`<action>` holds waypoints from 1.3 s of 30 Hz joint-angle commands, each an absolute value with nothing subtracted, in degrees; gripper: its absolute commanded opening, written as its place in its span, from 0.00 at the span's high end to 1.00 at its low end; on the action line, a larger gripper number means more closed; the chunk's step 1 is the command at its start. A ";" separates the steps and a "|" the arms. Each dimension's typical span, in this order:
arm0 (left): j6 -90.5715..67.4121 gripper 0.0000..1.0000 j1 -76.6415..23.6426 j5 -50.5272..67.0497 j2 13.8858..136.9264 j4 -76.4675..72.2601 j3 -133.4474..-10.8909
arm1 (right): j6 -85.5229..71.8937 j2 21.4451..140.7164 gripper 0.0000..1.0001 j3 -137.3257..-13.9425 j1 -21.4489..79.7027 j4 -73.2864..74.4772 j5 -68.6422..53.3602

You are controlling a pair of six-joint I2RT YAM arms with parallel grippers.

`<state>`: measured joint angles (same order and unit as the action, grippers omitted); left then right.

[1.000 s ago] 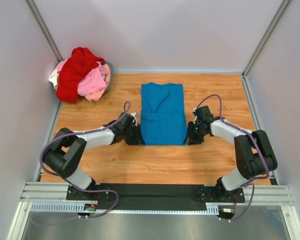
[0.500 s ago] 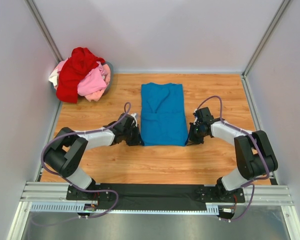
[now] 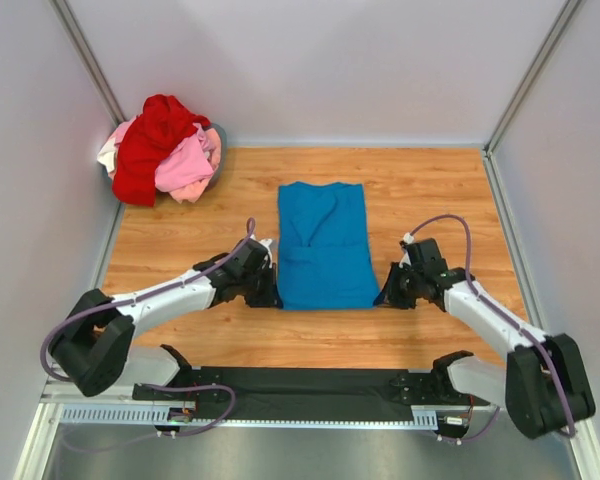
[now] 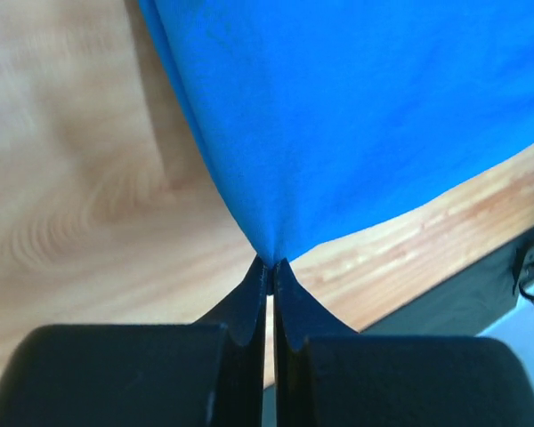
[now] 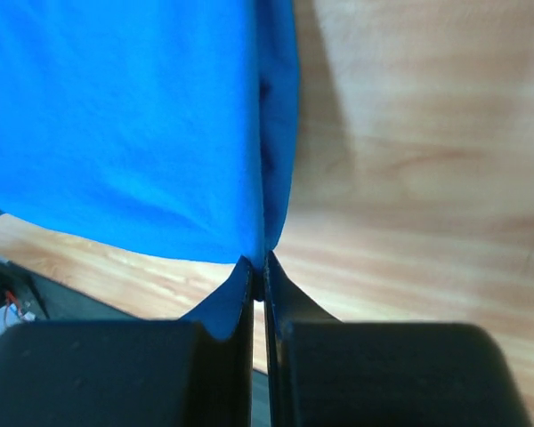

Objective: Fold and stack the t-shirts
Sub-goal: Fold the tshirt

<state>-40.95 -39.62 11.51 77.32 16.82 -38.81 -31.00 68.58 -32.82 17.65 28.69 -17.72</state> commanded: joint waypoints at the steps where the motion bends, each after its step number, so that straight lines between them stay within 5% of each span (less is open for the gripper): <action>1: -43.59 1.00 -41.13 10.28 73.05 22.67 -37.44 | -36.98 59.80 0.99 -30.33 19.33 30.23 -18.11; 11: -42.37 1.00 -42.01 5.54 68.72 36.20 -50.85 | -36.14 56.50 1.00 -44.10 23.29 41.38 -9.15; 24: -32.17 1.00 -34.03 6.24 84.28 44.12 -73.64 | -29.27 77.67 1.00 -67.75 20.66 43.51 -4.05; 30: -26.81 1.00 -26.99 10.98 101.31 48.77 -92.34 | -28.30 95.74 1.00 -83.82 15.83 42.28 -5.09; 33: -25.49 0.82 -23.39 12.21 115.71 52.98 -110.07 | -28.83 109.62 0.99 -99.10 13.54 45.07 -5.27; 35: -26.01 0.47 -20.50 13.98 128.63 59.71 -127.58 | -27.70 116.60 0.46 -112.58 12.75 47.28 -7.10; 36: -27.15 0.25 -19.43 17.72 132.76 61.94 -133.79 | -27.86 122.46 0.09 -117.03 12.66 49.29 -6.07; 37: -27.33 0.02 -18.90 19.93 138.72 62.92 -138.73 | -28.04 124.96 0.06 -122.20 12.48 54.79 -5.11; 39: -28.73 0.00 -18.11 22.05 140.62 62.06 -143.79 | -28.04 127.96 0.05 -128.03 12.48 57.30 -5.45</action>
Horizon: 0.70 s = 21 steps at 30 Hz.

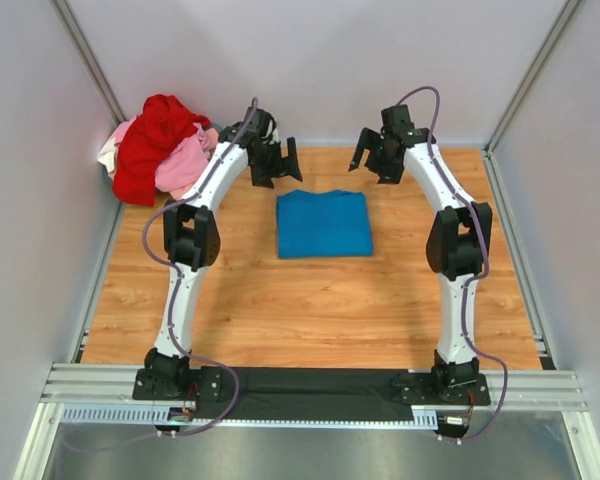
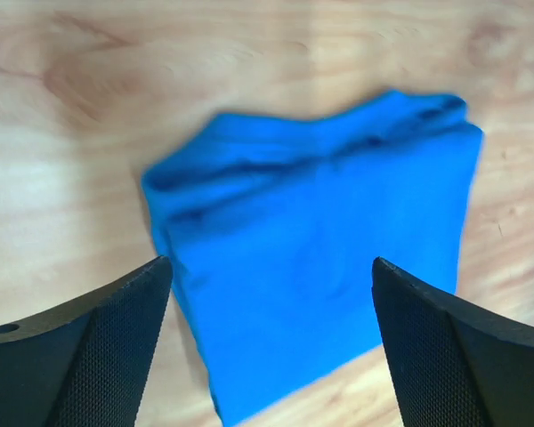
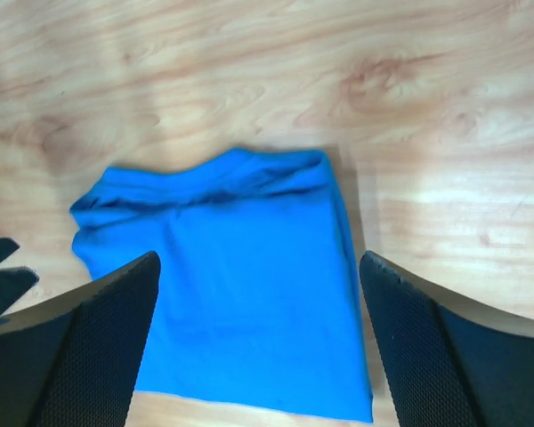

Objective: Fold and stack the t-shirts
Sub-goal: Fold the tshirt, then neatly place the folded tshirt to the corner

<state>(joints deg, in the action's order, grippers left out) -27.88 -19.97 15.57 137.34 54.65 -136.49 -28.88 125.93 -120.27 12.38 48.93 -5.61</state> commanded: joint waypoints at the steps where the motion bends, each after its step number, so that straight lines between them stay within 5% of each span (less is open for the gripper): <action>1: -29.00 0.00 -18.11 22.06 138.62 60.83 -139.79 | -28.12 127.19 0.05 -126.58 12.39 55.30 -5.71; 10: -29.01 0.01 -18.19 16.97 118.84 47.90 -112.08 | -27.95 109.69 0.05 -90.05 9.24 32.63 -16.16; 21: -25.40 0.02 -21.09 10.47 94.97 47.90 -88.97 | -26.98 116.27 0.26 -84.46 7.56 25.58 -24.43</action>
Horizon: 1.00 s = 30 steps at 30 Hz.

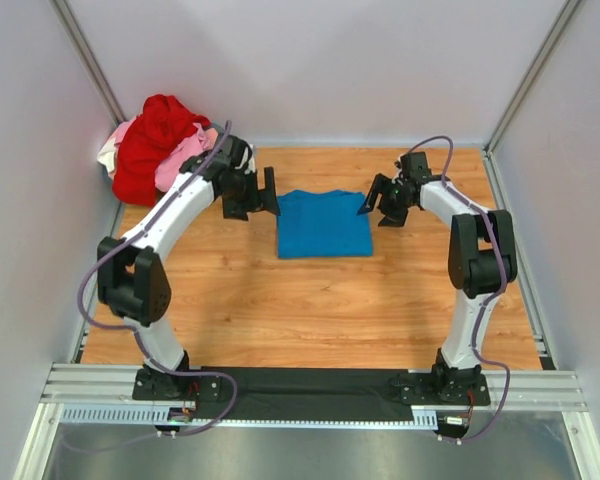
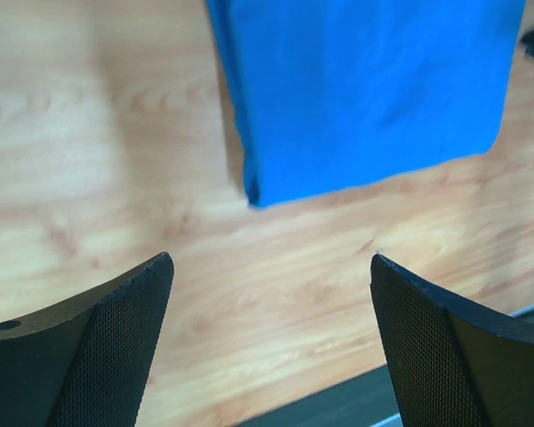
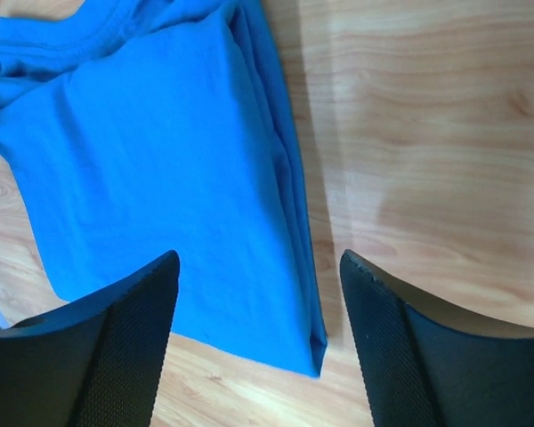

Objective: Fold and stack the t-shirts
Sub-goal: Neatly place the folded tshirt to the corner

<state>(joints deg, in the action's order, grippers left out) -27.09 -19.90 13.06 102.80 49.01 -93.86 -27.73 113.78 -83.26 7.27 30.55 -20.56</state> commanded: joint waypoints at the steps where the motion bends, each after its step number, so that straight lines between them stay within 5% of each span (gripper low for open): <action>1: -25.40 0.03 -21.44 9.41 92.83 47.47 -84.77 | -27.07 117.06 0.27 -84.64 7.65 25.32 -24.52; 8: -26.45 0.03 -22.76 1.59 74.11 47.46 -68.66 | -29.09 123.48 0.46 -86.48 9.40 22.50 -27.07; 11: -26.89 0.03 -22.76 0.17 68.48 48.69 -64.35 | -30.14 125.06 0.72 -86.40 10.11 21.36 -28.03; 16: -26.54 0.03 -22.76 -2.55 59.78 51.76 -58.89 | -29.18 127.17 0.99 -91.12 9.49 24.51 -26.64; 30: -24.35 0.03 -22.76 -3.51 45.88 51.76 -52.21 | -14.16 137.00 1.00 -118.37 0.10 44.47 -10.28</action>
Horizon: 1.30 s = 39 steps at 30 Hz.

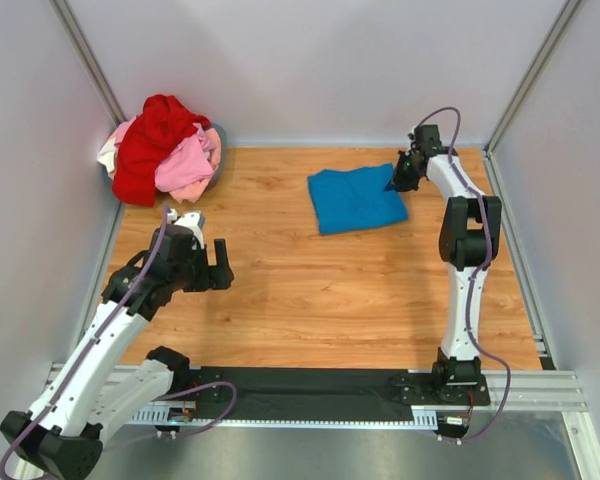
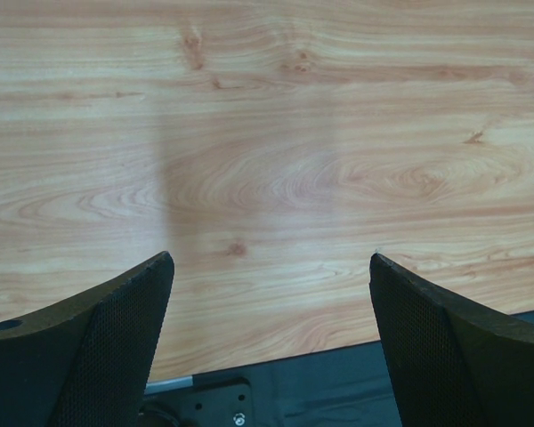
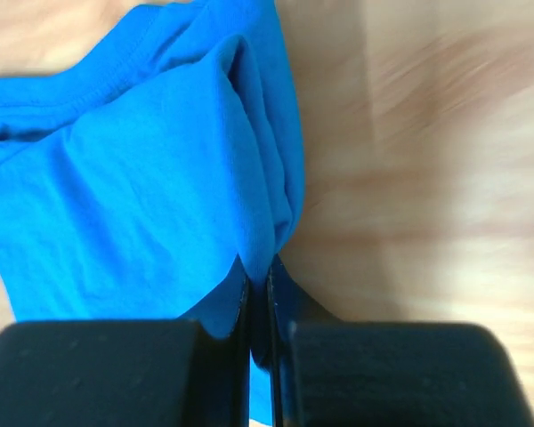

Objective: Fold and stack the t-shirts
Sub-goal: Neatly place the folded tshirt to the corner

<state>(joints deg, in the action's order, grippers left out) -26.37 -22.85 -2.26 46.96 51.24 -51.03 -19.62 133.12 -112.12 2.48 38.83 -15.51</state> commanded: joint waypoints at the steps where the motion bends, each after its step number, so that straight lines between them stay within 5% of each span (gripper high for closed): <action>1: -24.43 0.03 -22.76 -3.78 45.70 51.68 -52.12 | -13.80 137.80 1.00 -119.78 -1.65 44.82 -10.20; 13: -23.82 0.03 -22.76 -2.46 47.63 49.13 -50.80 | -6.15 151.96 1.00 -145.79 -8.43 45.71 -3.08; 32: -23.91 0.03 -22.76 -3.25 50.36 49.22 -50.63 | -6.15 154.69 0.97 -147.13 -13.18 21.19 8.08; 37: -23.91 0.03 -22.76 -3.08 50.89 49.31 -50.71 | -5.98 154.69 0.74 -146.60 -13.36 17.94 13.09; 38: -23.91 0.03 -22.76 -2.99 50.89 49.31 -50.80 | -6.24 154.43 0.64 -146.25 -13.45 17.41 14.49; 39: -23.91 0.03 -22.76 -2.99 50.63 49.31 -50.80 | -6.59 153.99 0.40 -145.38 -13.53 16.79 14.85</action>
<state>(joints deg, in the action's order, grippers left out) -25.15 -22.85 -2.74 50.94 50.33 -50.92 -6.81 155.28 -144.18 -13.21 23.64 10.17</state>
